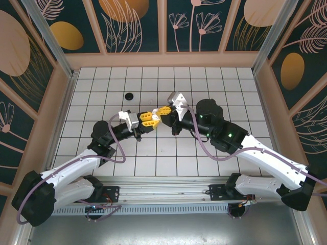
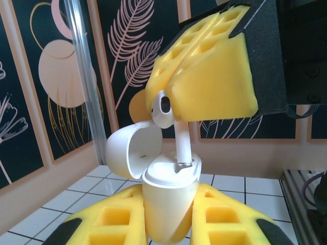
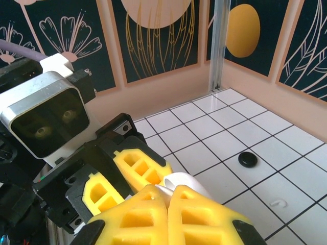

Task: Insert wireless bluetooth earbuds into charging case

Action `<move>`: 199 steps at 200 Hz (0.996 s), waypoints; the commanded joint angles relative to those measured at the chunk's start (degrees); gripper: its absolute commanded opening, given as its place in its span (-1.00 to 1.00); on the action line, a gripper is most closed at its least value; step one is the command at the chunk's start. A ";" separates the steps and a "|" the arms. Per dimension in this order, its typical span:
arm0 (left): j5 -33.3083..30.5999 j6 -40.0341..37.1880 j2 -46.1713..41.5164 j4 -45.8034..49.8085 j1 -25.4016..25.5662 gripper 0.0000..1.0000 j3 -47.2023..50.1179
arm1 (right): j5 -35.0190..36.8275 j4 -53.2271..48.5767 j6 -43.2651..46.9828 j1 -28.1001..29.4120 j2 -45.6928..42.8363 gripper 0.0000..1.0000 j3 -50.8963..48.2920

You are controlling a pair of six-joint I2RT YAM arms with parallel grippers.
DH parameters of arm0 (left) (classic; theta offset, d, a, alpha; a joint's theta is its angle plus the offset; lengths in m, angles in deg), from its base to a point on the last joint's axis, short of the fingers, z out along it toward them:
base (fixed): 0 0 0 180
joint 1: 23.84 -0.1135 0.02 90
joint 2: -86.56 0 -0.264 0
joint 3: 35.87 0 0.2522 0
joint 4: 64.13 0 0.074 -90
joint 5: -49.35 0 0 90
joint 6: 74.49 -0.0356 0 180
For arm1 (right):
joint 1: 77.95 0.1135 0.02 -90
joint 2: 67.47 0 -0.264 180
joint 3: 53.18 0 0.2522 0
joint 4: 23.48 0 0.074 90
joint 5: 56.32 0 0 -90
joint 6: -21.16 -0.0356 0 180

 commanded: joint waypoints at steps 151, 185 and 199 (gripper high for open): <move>-4.59 -13.45 -2.35 2.29 -0.22 -1.00 -0.28 | -1.36 5.46 -2.51 1.43 -2.51 -0.84 -0.37; -1.62 -13.73 -1.19 4.43 -0.18 -1.00 -1.47 | 0.25 2.35 3.72 3.09 1.86 -0.87 2.89; -0.85 -13.48 -0.98 4.23 -0.16 -1.00 -1.57 | 0.70 1.35 5.48 3.23 2.90 -0.88 3.83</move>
